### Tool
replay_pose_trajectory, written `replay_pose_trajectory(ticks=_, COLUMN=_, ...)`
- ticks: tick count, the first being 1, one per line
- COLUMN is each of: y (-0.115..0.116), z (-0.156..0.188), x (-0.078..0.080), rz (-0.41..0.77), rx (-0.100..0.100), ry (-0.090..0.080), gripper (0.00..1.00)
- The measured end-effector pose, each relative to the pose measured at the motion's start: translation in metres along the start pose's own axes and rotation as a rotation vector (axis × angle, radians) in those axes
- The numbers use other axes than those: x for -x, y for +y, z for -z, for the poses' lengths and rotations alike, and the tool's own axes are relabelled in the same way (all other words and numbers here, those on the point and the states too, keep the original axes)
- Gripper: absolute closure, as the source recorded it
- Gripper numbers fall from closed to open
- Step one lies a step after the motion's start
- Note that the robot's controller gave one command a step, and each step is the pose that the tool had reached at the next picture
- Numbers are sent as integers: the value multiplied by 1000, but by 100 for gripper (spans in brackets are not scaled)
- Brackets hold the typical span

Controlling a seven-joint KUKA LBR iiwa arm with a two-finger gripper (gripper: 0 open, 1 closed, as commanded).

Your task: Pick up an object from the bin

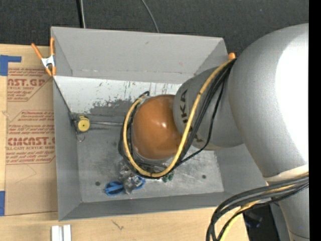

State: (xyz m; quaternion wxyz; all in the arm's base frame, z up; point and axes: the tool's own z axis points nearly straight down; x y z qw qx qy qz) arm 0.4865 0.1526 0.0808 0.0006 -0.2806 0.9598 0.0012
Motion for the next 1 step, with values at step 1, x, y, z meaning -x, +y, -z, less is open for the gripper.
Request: replay_pose_trajectory(ticks=1, y=-25, z=141, x=-12, rz=39, rx=-5, ry=-6, gripper=100)
